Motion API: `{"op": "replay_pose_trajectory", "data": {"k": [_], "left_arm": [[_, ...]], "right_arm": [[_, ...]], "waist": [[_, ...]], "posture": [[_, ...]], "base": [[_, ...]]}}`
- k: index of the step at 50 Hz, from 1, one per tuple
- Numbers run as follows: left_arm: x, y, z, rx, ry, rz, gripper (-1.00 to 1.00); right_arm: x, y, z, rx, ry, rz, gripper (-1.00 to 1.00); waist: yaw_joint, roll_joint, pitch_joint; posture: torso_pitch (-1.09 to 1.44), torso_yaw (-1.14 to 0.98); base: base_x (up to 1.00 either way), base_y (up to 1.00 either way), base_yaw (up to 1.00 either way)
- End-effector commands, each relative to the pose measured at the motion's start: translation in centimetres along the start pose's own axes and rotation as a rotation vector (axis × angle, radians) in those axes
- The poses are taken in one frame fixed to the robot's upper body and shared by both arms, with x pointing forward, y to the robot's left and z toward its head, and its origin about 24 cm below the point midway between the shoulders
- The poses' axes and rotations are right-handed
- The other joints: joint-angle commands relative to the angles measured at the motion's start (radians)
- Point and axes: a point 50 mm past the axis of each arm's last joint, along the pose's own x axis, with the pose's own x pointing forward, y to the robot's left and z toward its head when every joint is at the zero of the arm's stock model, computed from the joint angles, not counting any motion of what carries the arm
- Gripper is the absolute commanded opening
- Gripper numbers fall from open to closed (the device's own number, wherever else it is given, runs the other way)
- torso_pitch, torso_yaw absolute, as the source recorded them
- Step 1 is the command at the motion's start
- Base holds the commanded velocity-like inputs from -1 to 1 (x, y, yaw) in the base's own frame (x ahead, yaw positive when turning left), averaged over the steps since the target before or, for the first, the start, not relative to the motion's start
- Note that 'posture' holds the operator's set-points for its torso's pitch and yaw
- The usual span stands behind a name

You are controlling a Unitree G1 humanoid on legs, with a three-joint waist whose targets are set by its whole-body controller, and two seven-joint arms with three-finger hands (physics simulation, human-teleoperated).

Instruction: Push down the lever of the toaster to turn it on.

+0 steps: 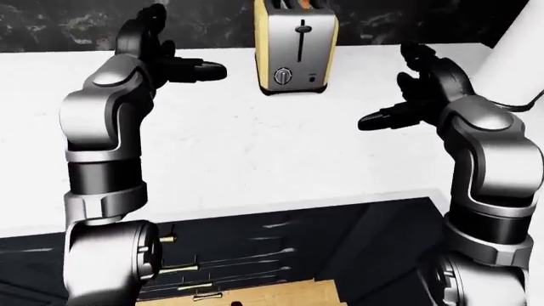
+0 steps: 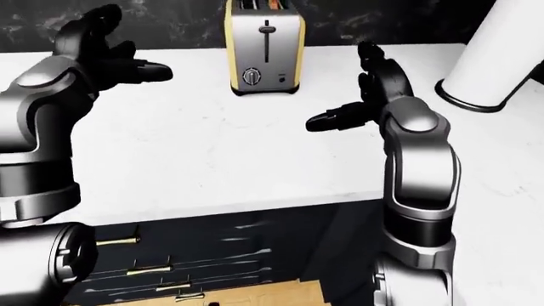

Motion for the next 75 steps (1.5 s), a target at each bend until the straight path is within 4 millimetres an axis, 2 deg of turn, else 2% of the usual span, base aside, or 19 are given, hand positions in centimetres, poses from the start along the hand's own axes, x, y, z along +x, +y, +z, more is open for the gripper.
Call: {"op": "replay_pose_trajectory", "data": {"k": [1, 2, 3, 4, 5, 6, 7, 11, 14, 15, 16, 19, 21, 23, 27, 35, 45, 60, 75], "left_arm": [[-0.9, 0.6, 3.6, 0.007, -0.162, 0.026, 1.0], [-0.9, 0.6, 3.6, 0.008, -0.161, 0.026, 1.0], [-0.9, 0.6, 3.6, 0.008, -0.162, 0.026, 1.0], [-0.9, 0.6, 3.6, 0.008, -0.161, 0.027, 1.0], [-0.9, 0.6, 3.5, 0.008, -0.16, 0.027, 1.0], [-0.9, 0.7, 3.6, 0.008, -0.161, 0.028, 1.0], [-0.9, 0.7, 3.7, 0.008, -0.162, 0.029, 1.0], [-1.2, 0.8, 3.9, 0.008, -0.167, 0.03, 1.0], [-1.1, 1.0, 3.8, 0.004, -0.164, 0.039, 1.0], [-1.2, 1.0, 3.9, 0.005, -0.167, 0.04, 1.0], [-1.2, 1.0, 3.9, 0.006, -0.167, 0.04, 1.0], [-1.1, 1.0, 3.9, 0.013, -0.176, 0.041, 1.0], [-1.1, 1.0, 4.0, 0.007, -0.172, 0.04, 1.0], [-1.2, 1.1, 4.3, 0.001, -0.173, 0.042, 1.0], [-1.1, 1.4, 4.2, -0.013, -0.162, 0.054, 1.0], [-1.1, 1.7, 4.4, -0.005, -0.171, 0.067, 1.0], [-1.3, 1.6, 4.6, 0.001, -0.173, 0.064, 1.0], [-1.3, 1.9, 4.6, 0.001, -0.17, 0.071, 1.0], [-1.5, 1.9, 4.2, 0.024, -0.157, 0.057, 1.0]], "right_arm": [[-0.6, -0.3, 2.2, -0.018, -0.111, -0.018, 1.0], [-0.5, -0.3, 2.1, -0.018, -0.11, -0.017, 1.0], [-0.5, -0.2, 2.1, -0.019, -0.109, -0.017, 1.0], [-0.5, -0.2, 2.1, -0.019, -0.11, -0.017, 1.0], [-0.5, -0.3, 2.2, -0.019, -0.11, -0.017, 1.0], [-0.6, -0.3, 2.2, -0.02, -0.111, -0.017, 1.0], [-0.6, -0.3, 2.3, -0.021, -0.112, -0.018, 1.0], [-0.8, -0.4, 2.5, -0.024, -0.116, -0.02, 1.0], [-1.0, -0.4, 2.6, -0.023, -0.125, -0.02, 1.0], [-1.0, -0.5, 2.8, -0.028, -0.126, -0.021, 1.0], [-1.1, -0.5, 2.8, -0.03, -0.127, -0.021, 1.0], [-1.1, -0.6, 2.7, -0.027, -0.125, -0.024, 1.0], [-1.1, -0.7, 2.8, -0.027, -0.124, -0.025, 1.0], [-1.2, -0.8, 2.9, -0.028, -0.124, -0.027, 1.0], [-1.4, -0.9, 2.9, -0.034, -0.119, -0.031, 1.0], [-1.6, -1.3, 3.3, -0.036, -0.118, -0.036, 1.0], [-1.9, -1.5, 3.4, -0.028, -0.112, -0.046, 1.0], [-3.7, -2.9, 5.3, -0.046, -0.143, -0.068, 1.0], [-2.6, -1.9, 8.0, -0.077, -0.152, -0.038, 1.0]], "waist": [[0.005, 0.001, -0.04], [0.003, 0.02, -0.069], [-0.003, 0.055, -0.043], [-0.007, 0.086, -0.047], [-0.006, 0.133, -0.077], [0.004, 0.092, -0.067], [-0.007, 0.104, -0.064], [0.011, 0.085, -0.083], [0.015, 0.064, -0.074], [0.016, 0.052, -0.052], [0.015, 0.053, -0.071], [0.022, -0.009, -0.075], [0.028, 0.005, -0.075], [0.024, 0.006, -0.087], [0.021, 0.008, -0.077], [0.016, 0.018, -0.092], [0.014, 0.022, -0.077], [0.023, 0.018, -0.069], [0.02, 0.03, -0.07]], "posture": [[0.0, 0.0], [0.0, 0.0], [0.0, 0.0], [0.0, 0.0], [0.0, 0.0], [0.0, 0.0], [0.0, 0.0], [0.0, 0.0], [0.0, 0.0], [0.0, 0.0], [0.0, 0.0], [0.0, 0.0], [0.0, 0.0], [0.0, 0.0], [0.0, 0.0], [0.0, 0.0], [0.0, 0.0], [0.0, 0.0], [0.0, 0.0]], "base": [[0.0, 0.0, 0.0], [0.41, 0.0, 0.0], [0.42, 0.0, 0.0], [0.43, 0.0, 0.0], [0.44, 0.0, 0.0], [0.43, 0.0, 0.0], [0.44, 0.0, 0.0], [0.44, 0.0, 0.0], [0.42, 0.0, 0.0], [0.0, 0.0, 0.0], [0.0, 0.0, 0.0], [0.0, 0.0, 0.0], [0.0, 0.0, 0.0], [0.0, 0.0, 0.0], [0.0, 0.0, 0.0], [0.0, 0.0, 0.0], [0.01, 0.0, 0.0], [0.0, 0.0, 0.0], [0.0, 0.0, 0.0]]}}
